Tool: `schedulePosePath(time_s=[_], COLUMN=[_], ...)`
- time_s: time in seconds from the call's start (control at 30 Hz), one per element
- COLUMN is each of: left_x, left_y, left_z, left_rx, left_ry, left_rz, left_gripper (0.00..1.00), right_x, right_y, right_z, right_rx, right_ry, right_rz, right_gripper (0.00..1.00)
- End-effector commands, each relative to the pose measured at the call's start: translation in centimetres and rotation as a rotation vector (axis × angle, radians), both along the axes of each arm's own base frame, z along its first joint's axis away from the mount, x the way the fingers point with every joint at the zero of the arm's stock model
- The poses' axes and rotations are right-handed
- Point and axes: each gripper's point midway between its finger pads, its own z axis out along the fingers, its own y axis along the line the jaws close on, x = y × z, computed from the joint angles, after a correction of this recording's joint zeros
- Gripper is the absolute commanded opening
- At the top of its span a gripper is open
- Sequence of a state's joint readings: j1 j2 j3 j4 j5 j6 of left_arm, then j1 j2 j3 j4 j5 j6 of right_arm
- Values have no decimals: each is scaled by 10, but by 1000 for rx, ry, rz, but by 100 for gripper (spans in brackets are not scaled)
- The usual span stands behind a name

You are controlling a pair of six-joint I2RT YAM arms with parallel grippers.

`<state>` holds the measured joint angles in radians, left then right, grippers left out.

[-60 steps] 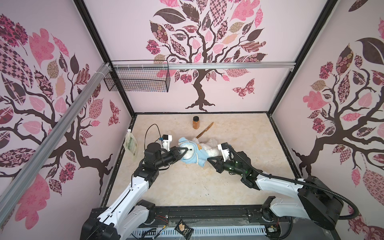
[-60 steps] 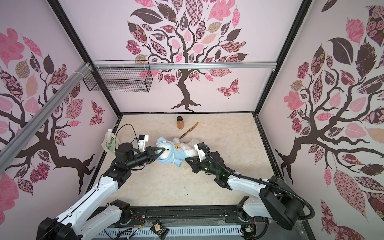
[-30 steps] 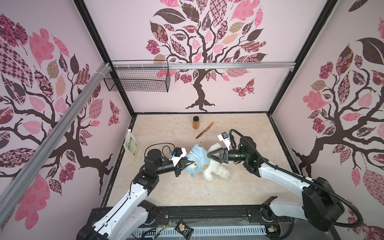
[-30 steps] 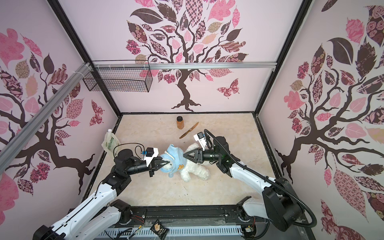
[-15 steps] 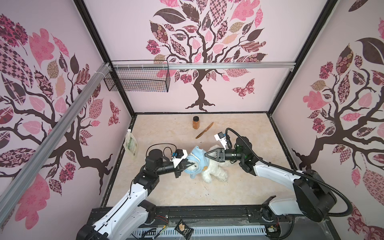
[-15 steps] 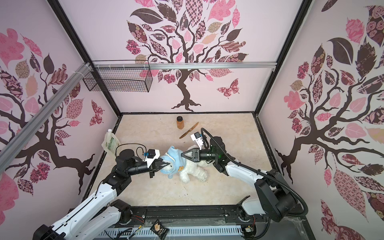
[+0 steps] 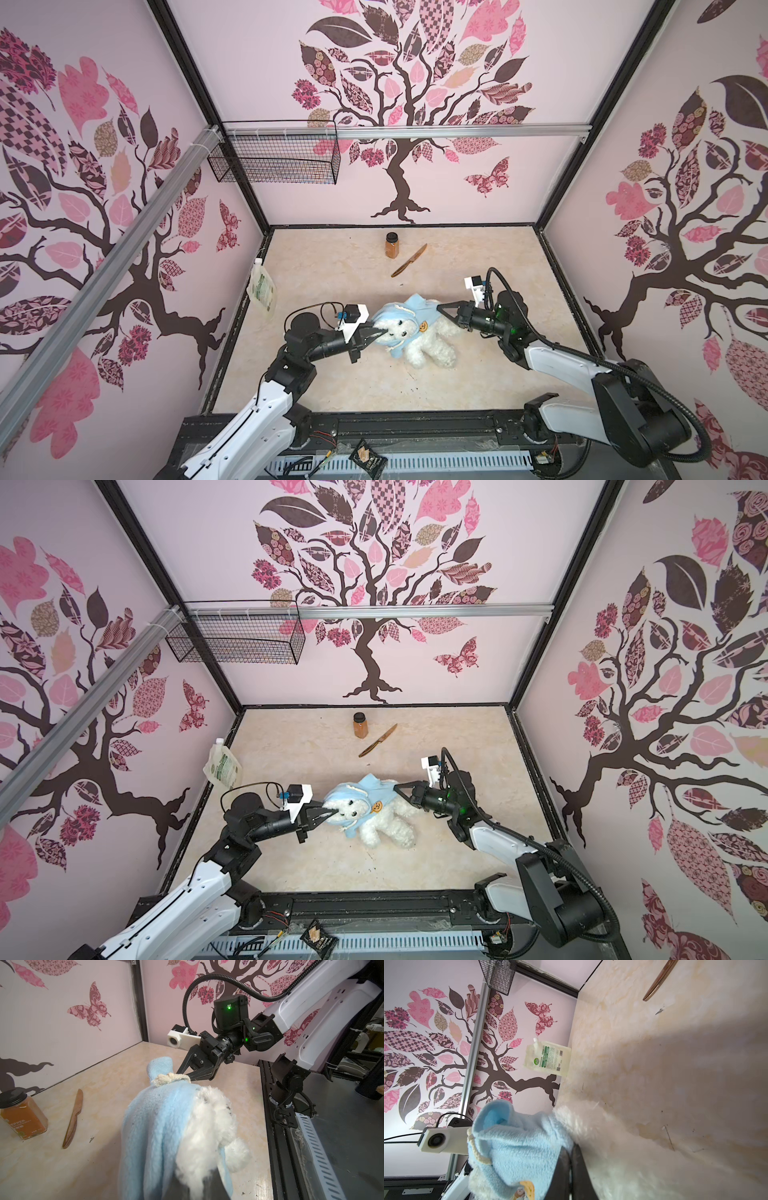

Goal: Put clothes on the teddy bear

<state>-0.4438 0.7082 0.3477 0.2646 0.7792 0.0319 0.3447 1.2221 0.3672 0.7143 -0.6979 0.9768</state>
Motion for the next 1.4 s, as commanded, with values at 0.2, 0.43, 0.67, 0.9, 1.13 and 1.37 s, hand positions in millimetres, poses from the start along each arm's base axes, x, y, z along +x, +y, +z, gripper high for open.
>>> schedulePosePath(time_s=[0.2,0.43,0.67,0.9,1.13,1.37], left_x=[-10,-16,-4,-14,-11,58], left_y=[7,-13,-10,-10,-12,25], left_z=[38,9,20,23,22,66], left_rx=[-21,207,281,240,225,-170], left_ry=[-190,-234,-333,-402,-362,87], left_rz=[-6,-127,-86,-111,-106,407], left_gripper=[0,0,0,0,0,0], right_x=[45,-1,-12,-13,-49,-49], right_y=[-86,45,25,6,39,27], right_z=[-17,26,41,61,98,96], right_rx=[-125,-267,-422,-495,-285,-204], right_ry=[-47,-359,-542,-608,-735,-643], right_rz=[-490,120,32,-41,172,57], right_gripper=[0,16,48,55,58,55])
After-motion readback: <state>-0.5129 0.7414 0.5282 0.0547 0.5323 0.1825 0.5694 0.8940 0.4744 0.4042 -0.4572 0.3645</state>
